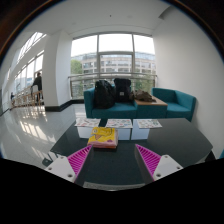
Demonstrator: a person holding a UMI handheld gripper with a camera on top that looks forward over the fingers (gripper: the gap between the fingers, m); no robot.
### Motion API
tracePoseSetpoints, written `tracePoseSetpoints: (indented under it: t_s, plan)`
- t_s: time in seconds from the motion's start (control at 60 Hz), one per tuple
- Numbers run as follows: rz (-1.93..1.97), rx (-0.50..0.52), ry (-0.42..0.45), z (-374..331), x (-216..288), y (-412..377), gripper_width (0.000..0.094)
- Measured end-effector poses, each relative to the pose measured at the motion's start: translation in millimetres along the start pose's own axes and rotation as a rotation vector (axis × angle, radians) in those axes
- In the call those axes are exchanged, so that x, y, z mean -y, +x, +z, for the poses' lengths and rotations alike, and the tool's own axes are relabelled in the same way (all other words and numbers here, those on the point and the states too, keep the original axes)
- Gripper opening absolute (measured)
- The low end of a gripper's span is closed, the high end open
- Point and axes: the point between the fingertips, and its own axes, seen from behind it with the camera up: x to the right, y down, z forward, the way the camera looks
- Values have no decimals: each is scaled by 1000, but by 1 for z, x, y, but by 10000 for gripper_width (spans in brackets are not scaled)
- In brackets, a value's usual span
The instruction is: Fold towel
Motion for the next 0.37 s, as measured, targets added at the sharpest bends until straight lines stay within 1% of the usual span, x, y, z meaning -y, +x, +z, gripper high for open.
tracePoseSetpoints:
  t_s: [0.217,0.367]
  plan:
    - [-26,-15,41,-24,10,4,835]
    - [-22,-1,72,-32,16,-2,835]
